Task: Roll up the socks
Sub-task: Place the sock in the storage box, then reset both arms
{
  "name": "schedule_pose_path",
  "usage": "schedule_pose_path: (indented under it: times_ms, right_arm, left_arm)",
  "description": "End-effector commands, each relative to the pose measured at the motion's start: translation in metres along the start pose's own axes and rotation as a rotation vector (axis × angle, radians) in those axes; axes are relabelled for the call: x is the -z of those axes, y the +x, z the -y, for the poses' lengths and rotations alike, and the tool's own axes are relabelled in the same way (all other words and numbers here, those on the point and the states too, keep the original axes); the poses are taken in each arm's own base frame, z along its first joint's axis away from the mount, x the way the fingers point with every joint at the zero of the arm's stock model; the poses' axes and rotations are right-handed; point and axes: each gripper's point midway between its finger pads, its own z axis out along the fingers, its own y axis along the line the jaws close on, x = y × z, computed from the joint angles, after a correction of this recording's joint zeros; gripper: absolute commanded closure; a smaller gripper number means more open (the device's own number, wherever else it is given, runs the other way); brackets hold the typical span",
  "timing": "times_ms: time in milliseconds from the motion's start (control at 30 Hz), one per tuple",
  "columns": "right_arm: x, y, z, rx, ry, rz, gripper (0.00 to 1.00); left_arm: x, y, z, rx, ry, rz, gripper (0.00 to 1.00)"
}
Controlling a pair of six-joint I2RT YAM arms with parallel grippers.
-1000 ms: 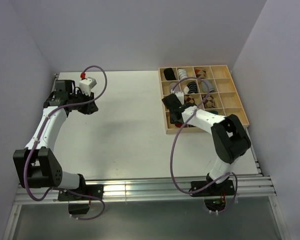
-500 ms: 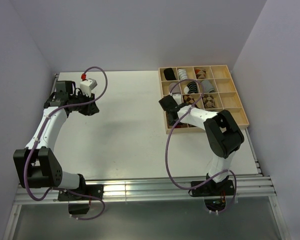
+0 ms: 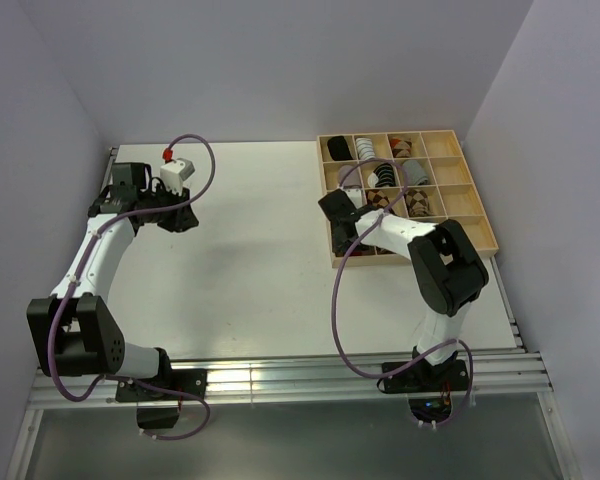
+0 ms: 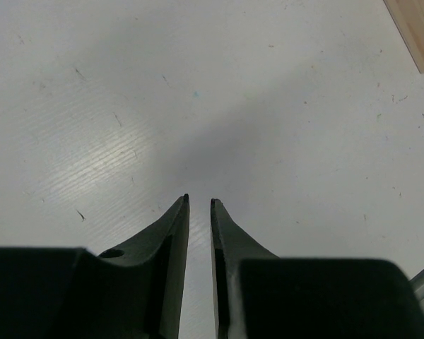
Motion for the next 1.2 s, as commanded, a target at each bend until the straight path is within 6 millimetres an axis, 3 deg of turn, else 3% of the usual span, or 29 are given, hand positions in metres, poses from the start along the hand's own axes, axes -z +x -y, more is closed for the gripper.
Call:
schedule_pose_path:
  times_ms: [0,233,267,433,500,667,700,933,1167]
  right_arm:
    - [0.02,-0.022,-0.014,-0.046,-0.073,0.046,0.44]
    - [0.05,-0.048,-0.011,-0.079,-0.107,0.12,0.36]
    - [0.055,-0.05,-0.007,-0.08,-0.102,0.126,0.27]
    - [0.084,-0.072,0.001,-0.111,-0.12,0.21,0.1]
    - [0.107,-0.085,0.006,-0.146,-0.162,0.274,0.0]
    - [0.159,-0.1,0.019,-0.213,-0.26,0.415,0.0]
    - [0.182,-0.106,0.027,-0.245,-0.292,0.478,0.0]
    - [0.228,-0.085,0.063,-0.324,-0.351,0.629,0.0]
    - [0.231,-0.061,0.082,-0.371,-0.355,0.686,0.0]
  left_arm:
    - [0.003,0.0,0.005,-0.017,0.02,0.016,0.76]
    - [0.002,-0.001,0.005,-0.013,0.025,0.013,0.76]
    - [0.001,-0.002,0.005,-0.013,0.024,0.013,0.76]
    - [0.005,-0.007,0.005,-0.022,0.011,0.032,0.76]
    - [0.007,-0.009,0.004,-0.024,0.003,0.039,0.76]
    - [0.008,-0.01,0.004,-0.023,-0.003,0.048,0.76]
    - [0.008,-0.01,0.005,-0.025,0.001,0.049,0.76]
    - [0.008,-0.009,0.006,-0.025,0.001,0.055,0.76]
    - [0.007,-0.008,0.009,-0.016,0.019,0.054,0.75]
